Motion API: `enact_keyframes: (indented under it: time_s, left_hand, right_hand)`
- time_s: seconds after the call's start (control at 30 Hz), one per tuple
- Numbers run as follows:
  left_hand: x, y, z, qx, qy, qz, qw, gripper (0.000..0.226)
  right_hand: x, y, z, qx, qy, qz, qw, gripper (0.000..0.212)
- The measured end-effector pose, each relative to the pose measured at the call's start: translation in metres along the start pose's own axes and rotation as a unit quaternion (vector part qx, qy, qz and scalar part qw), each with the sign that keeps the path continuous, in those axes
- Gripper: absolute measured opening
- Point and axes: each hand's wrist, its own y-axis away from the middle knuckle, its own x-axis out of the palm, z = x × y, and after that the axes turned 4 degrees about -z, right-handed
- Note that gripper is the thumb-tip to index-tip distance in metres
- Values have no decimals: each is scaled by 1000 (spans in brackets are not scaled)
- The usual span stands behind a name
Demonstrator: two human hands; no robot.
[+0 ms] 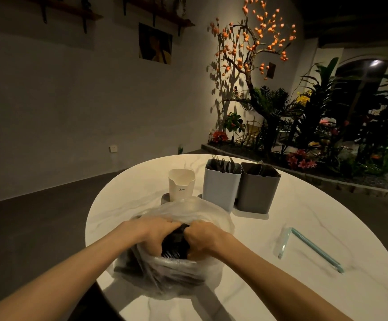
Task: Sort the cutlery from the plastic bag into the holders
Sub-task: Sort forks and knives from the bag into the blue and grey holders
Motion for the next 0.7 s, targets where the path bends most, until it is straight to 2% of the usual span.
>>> enact_keyframes:
  time_s: [0.13, 0.27, 0.37, 0.47, 0.53, 0.6, 0.7]
  left_hand:
    - [0, 0, -1, 34, 57, -70, 995, 81]
    - [-7, -1, -6, 34, 36, -135, 990, 68]
    - [-5, -3, -10, 30, -6, -150, 988, 70]
    - [-1, -6, -16, 55, -10, -183, 982, 81]
    - [2, -10, -19, 76, 49, -192, 977, 79]
    - [6, -14, -21, 76, 131, -205, 967, 64]
    - [15, -21, -26, 61, 196, -211, 956, 46]
  right_hand:
    - [-14, 6, -5, 1, 28, 9, 1000, 36]
    - [-29, 15, -18, 1, 38, 29, 999, 34]
    - [-34, 21, -25, -1, 48, 32, 998, 36]
    - [-37, 27, -29, -13, 60, 34, 998, 39]
    - [-40, 31, -30, -24, 71, 27, 997, 38]
    - [-44, 35, -31, -33, 93, 18, 995, 33]
    - [-53, 38, -32, -45, 116, 12, 992, 26]
